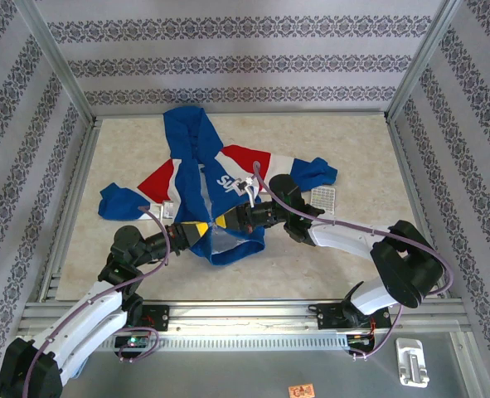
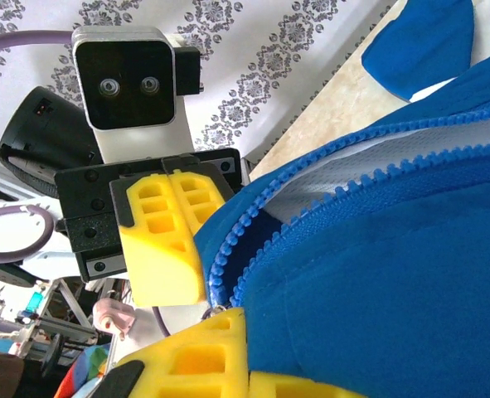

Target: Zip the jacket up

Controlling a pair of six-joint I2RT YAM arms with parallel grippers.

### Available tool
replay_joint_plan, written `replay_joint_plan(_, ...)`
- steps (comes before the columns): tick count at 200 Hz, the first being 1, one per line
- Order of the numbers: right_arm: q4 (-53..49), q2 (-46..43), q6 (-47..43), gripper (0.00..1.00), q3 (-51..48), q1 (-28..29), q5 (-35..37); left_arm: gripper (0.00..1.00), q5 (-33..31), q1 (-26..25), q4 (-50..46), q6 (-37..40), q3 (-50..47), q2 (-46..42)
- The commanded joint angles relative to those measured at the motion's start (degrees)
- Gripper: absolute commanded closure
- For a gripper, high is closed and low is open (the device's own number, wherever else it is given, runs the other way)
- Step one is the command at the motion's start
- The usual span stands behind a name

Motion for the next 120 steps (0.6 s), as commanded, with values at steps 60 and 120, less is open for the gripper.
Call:
replay_joint_plan(60, 5.4, 1.4, 1.2, 1.0, 2.5, -0.4, -1.2, 1.0, 0.4, 0.6, -8.4, 3.9, 1.1, -2.9)
replay_joint_plan(120, 3.6, 1.2, 1.5, 1.0, 2.4, -0.5, 0.1, 1.0, 0.9, 0.5, -17.4, 8.2, 3.2, -3.4)
